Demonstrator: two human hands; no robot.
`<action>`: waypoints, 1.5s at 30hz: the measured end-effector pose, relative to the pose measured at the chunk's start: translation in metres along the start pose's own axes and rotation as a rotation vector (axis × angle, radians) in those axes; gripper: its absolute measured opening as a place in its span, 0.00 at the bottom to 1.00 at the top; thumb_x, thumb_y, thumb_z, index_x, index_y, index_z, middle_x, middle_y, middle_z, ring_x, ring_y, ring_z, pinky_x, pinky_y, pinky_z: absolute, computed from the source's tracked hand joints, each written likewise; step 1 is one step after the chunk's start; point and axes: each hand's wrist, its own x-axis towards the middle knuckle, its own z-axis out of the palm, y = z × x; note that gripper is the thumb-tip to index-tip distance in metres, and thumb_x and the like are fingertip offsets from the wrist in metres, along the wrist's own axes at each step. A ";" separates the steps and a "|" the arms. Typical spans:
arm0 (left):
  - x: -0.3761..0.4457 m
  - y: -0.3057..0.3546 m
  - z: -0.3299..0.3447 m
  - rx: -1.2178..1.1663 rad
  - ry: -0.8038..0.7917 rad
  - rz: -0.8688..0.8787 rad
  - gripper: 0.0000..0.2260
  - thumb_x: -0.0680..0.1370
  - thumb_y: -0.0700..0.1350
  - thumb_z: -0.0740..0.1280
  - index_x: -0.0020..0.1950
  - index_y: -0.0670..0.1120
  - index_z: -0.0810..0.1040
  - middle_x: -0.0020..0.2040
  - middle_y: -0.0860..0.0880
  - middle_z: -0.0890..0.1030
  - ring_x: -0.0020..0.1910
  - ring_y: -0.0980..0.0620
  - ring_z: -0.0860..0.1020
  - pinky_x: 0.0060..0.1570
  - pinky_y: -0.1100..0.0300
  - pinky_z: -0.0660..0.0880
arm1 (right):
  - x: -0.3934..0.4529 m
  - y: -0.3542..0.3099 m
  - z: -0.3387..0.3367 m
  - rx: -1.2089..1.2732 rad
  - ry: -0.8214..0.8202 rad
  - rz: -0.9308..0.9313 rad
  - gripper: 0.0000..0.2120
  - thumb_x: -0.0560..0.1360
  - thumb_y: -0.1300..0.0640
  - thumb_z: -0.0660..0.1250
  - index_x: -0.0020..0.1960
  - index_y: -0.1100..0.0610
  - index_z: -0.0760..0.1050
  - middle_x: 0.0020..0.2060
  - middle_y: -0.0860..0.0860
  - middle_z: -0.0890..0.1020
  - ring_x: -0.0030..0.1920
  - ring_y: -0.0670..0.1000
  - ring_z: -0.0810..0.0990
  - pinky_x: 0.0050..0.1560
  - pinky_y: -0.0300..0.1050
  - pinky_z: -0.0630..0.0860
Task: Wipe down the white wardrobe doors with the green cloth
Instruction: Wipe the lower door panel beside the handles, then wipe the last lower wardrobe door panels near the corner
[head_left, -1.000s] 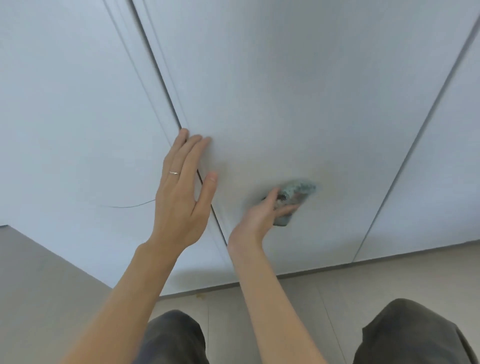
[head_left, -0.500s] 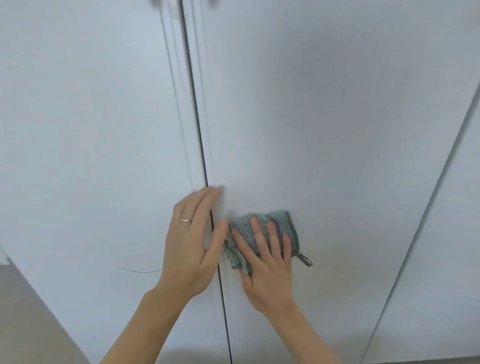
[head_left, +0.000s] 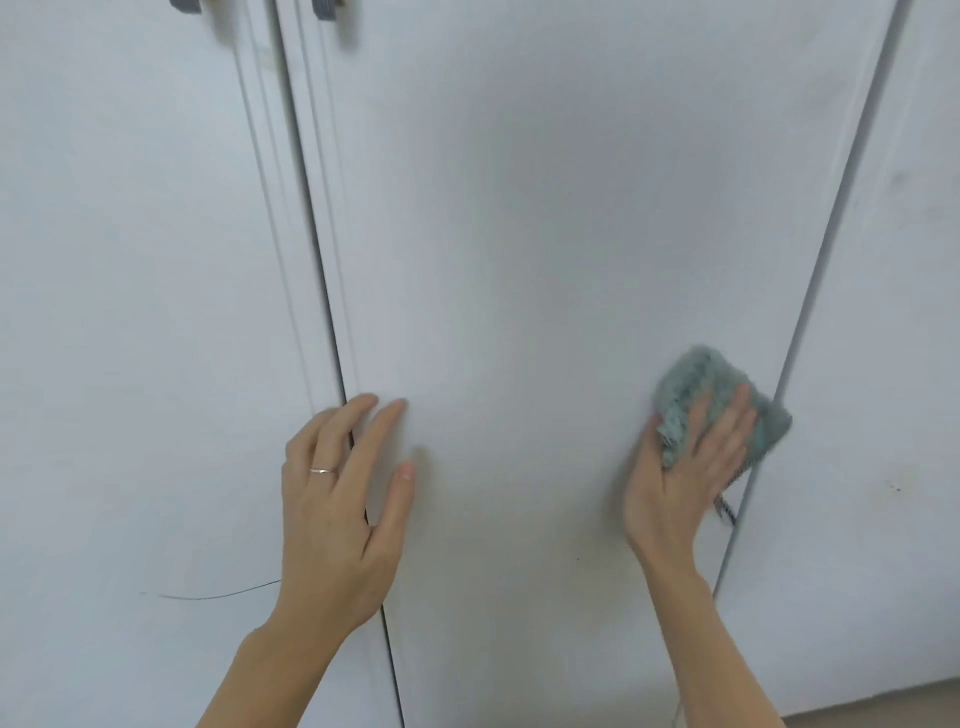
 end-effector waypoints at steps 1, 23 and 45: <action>-0.001 -0.001 0.000 0.006 -0.008 0.005 0.22 0.83 0.52 0.60 0.76 0.50 0.75 0.75 0.52 0.72 0.75 0.59 0.60 0.73 0.47 0.65 | -0.014 0.003 0.004 0.084 0.046 0.140 0.31 0.82 0.41 0.49 0.77 0.31 0.33 0.81 0.44 0.43 0.82 0.53 0.40 0.81 0.60 0.39; -0.009 -0.017 -0.008 0.006 -0.057 0.156 0.22 0.84 0.47 0.60 0.78 0.44 0.71 0.77 0.51 0.71 0.79 0.50 0.65 0.78 0.52 0.61 | 0.037 -0.046 0.002 -0.102 -0.091 -0.326 0.28 0.85 0.44 0.52 0.83 0.44 0.49 0.83 0.52 0.48 0.83 0.56 0.42 0.80 0.63 0.41; 0.137 0.041 -0.055 0.002 0.224 0.281 0.21 0.83 0.42 0.62 0.75 0.38 0.71 0.70 0.42 0.75 0.69 0.43 0.71 0.71 0.49 0.67 | 0.060 -0.243 0.036 -0.235 -0.192 -0.763 0.27 0.83 0.44 0.53 0.81 0.39 0.57 0.83 0.45 0.53 0.83 0.50 0.47 0.80 0.58 0.46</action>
